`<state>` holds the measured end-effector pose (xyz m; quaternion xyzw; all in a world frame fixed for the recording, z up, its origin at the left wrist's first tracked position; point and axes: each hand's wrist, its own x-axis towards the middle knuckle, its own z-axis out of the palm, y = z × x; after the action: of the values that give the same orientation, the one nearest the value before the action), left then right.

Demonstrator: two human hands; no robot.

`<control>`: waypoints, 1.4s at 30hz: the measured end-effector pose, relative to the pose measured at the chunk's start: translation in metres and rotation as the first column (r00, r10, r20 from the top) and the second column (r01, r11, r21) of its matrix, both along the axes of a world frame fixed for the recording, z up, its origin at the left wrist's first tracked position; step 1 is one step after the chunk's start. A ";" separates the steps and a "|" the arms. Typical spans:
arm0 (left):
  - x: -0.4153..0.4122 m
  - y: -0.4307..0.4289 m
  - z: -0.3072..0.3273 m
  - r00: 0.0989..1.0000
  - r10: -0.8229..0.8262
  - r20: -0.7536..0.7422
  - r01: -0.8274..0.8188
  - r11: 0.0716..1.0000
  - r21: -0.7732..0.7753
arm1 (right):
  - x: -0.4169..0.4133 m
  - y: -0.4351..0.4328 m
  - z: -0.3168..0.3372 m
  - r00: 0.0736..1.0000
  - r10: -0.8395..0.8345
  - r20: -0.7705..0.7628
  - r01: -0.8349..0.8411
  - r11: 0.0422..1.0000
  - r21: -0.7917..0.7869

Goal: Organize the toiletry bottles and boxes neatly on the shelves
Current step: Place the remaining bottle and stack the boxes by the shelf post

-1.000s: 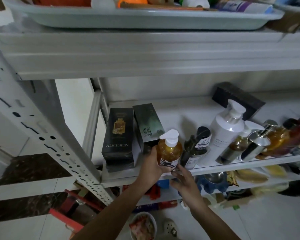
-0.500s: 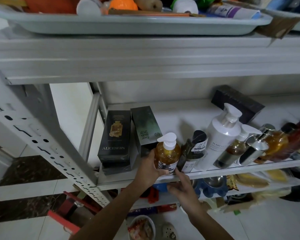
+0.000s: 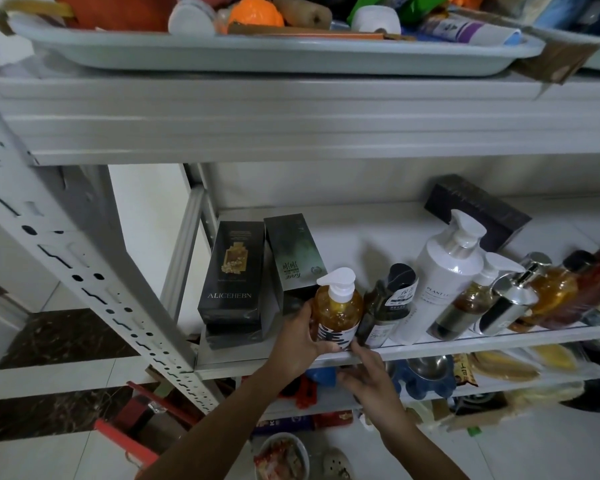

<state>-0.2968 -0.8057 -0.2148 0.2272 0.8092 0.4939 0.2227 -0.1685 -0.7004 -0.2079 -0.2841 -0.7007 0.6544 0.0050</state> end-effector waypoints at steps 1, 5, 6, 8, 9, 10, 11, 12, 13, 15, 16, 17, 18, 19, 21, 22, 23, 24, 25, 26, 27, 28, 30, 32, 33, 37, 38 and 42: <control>0.001 0.000 0.000 1.000 0.002 -0.005 -0.002 1.000 -0.003 | 0.000 0.000 0.001 1.000 -0.006 -0.003 0.006 1.000 -0.010; 0.006 -0.005 -0.003 0.998 -0.008 -0.061 0.008 1.000 -0.016 | -0.001 -0.003 0.000 1.000 -0.025 -0.012 0.024 0.998 -0.058; 0.008 -0.008 -0.002 0.998 -0.009 -0.067 0.010 1.000 0.010 | -0.001 -0.004 -0.001 1.000 -0.018 0.002 0.018 0.997 -0.070; 0.012 -0.016 0.000 0.998 0.000 -0.064 0.003 0.999 0.051 | -0.001 -0.007 -0.002 0.999 -0.018 0.031 0.021 0.996 -0.088; 0.014 -0.021 0.004 0.998 0.012 -0.069 -0.008 0.998 0.059 | -0.001 -0.008 -0.002 0.999 -0.018 0.045 0.022 0.996 -0.086; 0.014 -0.028 0.007 0.994 0.041 -0.097 -0.036 0.998 0.049 | -0.001 -0.010 -0.002 0.998 0.000 0.061 0.004 0.997 -0.077; 0.014 -0.035 0.012 0.984 0.089 -0.153 -0.084 0.996 0.042 | -0.002 -0.014 0.001 0.997 0.033 0.070 -0.028 0.997 -0.074; 0.012 -0.042 0.018 0.963 0.155 -0.221 -0.146 0.988 0.055 | -0.003 -0.018 0.005 0.995 0.068 0.069 -0.062 0.995 -0.078; 0.011 -0.050 0.025 0.931 0.228 -0.284 -0.209 0.973 0.097 | -0.005 -0.022 0.009 0.992 0.106 0.066 -0.100 0.992 -0.080; 0.006 -0.069 0.044 0.836 0.364 -0.411 -0.297 0.929 0.219 | -0.012 -0.031 0.017 0.980 0.190 0.054 -0.186 0.981 -0.061; 0.003 -0.078 0.054 0.763 0.424 -0.487 -0.318 0.903 0.288 | -0.017 -0.037 0.022 0.972 0.229 0.051 -0.227 0.973 -0.041; 0.000 -0.086 0.063 0.685 0.478 -0.550 -0.332 0.876 0.349 | -0.023 -0.042 0.026 0.965 0.260 0.043 -0.259 0.965 -0.027; -0.003 -0.093 0.071 0.623 0.524 -0.581 -0.352 0.851 0.391 | -0.030 -0.048 0.030 0.960 0.277 0.024 -0.277 0.960 -0.030; -0.005 -0.097 0.079 0.597 0.565 -0.570 -0.402 0.825 0.397 | -0.037 -0.054 0.034 0.958 0.287 -0.005 -0.287 0.957 -0.048; -0.011 -0.099 0.081 0.660 0.599 -0.454 -0.544 0.798 0.261 | -0.054 -0.065 0.044 0.960 0.278 -0.040 -0.281 0.954 -0.107; -0.014 -0.098 0.080 0.727 0.593 -0.347 -0.581 0.800 0.148 | -0.063 -0.070 0.048 0.962 0.268 -0.048 -0.272 0.953 -0.136; -0.018 -0.098 0.077 0.785 0.580 -0.215 -0.583 0.810 0.057 | -0.071 -0.075 0.051 0.965 0.256 -0.050 -0.261 0.951 -0.165; -0.021 -0.098 0.076 0.818 0.568 -0.090 -0.570 0.822 0.012 | -0.080 -0.078 0.054 0.967 0.251 -0.045 -0.254 0.949 -0.186; -0.024 -0.097 0.076 0.823 0.568 0.023 -0.568 0.823 0.008 | -0.088 -0.081 0.057 0.968 0.249 -0.030 -0.250 0.948 -0.196; -0.027 -0.096 0.077 0.809 0.575 0.122 -0.582 0.813 0.022 | -0.096 -0.082 0.059 0.969 0.248 -0.007 -0.244 0.949 -0.199; -0.029 -0.095 0.080 0.779 0.593 0.205 -0.611 0.791 0.035 | -0.104 -0.084 0.061 0.970 0.241 0.020 -0.232 0.951 -0.203; -0.033 -0.095 0.083 0.745 0.610 0.270 -0.640 0.768 0.031 | -0.112 -0.084 0.061 0.971 0.231 0.055 -0.215 0.954 -0.207; -0.040 -0.094 0.085 0.720 0.629 0.292 -0.650 0.759 -0.031 | -0.125 -0.086 0.064 0.968 0.228 0.106 -0.200 0.953 -0.228; -0.046 -0.095 0.082 0.735 0.640 0.223 -0.637 0.765 -0.098 | -0.135 -0.086 0.064 0.962 0.233 0.139 -0.199 0.954 -0.225; -0.048 -0.096 0.079 0.747 0.636 0.193 -0.628 0.771 -0.109 | -0.138 -0.086 0.064 0.963 0.230 0.143 -0.193 0.954 -0.231; -0.042 -0.100 0.072 0.790 0.589 0.168 -0.584 0.807 -0.083 | -0.143 -0.087 0.066 0.973 0.183 0.139 -0.141 0.953 -0.270; -0.040 -0.101 0.070 0.795 0.579 0.182 -0.577 0.814 -0.067 | -0.144 -0.087 0.064 0.975 0.168 0.148 -0.126 0.958 -0.257; -0.031 -0.100 0.064 0.767 0.568 0.299 -0.594 0.804 -0.001 | -0.144 -0.082 0.056 0.977 0.117 0.177 -0.066 0.960 -0.272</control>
<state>-0.3277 -0.9062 -0.1503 -0.0978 0.7749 0.6031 0.1621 -0.3126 -0.7825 -0.1518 -0.3110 -0.6169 0.7111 -0.1308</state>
